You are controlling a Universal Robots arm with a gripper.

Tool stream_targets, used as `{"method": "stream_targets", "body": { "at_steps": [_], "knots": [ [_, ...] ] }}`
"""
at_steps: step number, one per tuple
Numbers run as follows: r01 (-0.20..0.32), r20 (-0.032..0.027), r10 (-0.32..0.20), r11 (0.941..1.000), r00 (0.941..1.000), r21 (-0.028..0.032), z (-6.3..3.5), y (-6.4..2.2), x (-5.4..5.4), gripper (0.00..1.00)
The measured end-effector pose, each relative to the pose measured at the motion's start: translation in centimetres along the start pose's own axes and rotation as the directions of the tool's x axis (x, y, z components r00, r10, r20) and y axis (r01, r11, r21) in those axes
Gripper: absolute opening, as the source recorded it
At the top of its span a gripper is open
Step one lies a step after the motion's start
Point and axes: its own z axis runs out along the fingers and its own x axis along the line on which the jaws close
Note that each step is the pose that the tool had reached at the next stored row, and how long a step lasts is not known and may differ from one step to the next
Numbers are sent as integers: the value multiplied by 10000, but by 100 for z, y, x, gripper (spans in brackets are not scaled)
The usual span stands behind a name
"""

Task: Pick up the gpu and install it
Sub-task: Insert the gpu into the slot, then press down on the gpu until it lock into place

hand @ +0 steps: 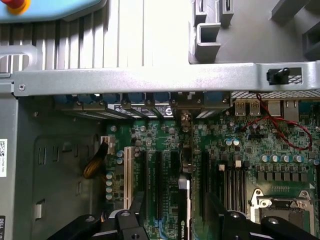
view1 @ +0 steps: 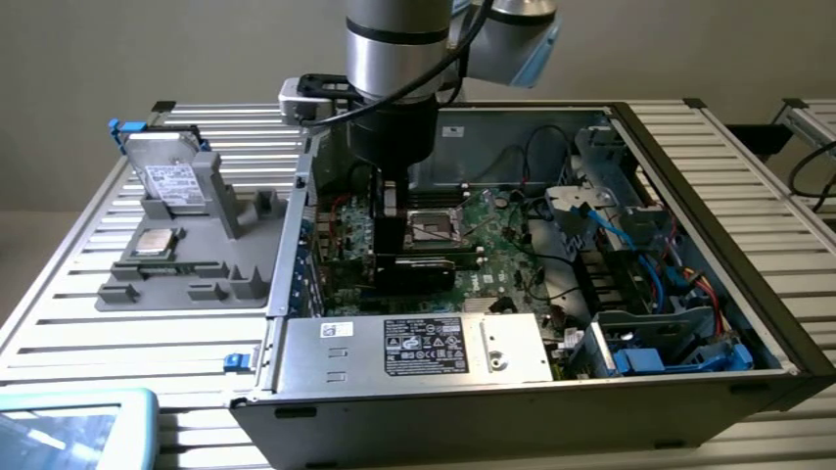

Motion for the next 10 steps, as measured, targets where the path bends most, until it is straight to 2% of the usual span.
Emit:
{"method": "stream_targets", "body": {
  "at_steps": [7,9,10],
  "knots": [
    [1,-2,-1,10000,10000,-16,-1,0,0,59],
    [2,-1,-2,10000,10000,-20,0,0,0,57],
    [2,-1,-2,10000,10000,-22,0,0,0,51]
  ]
}}
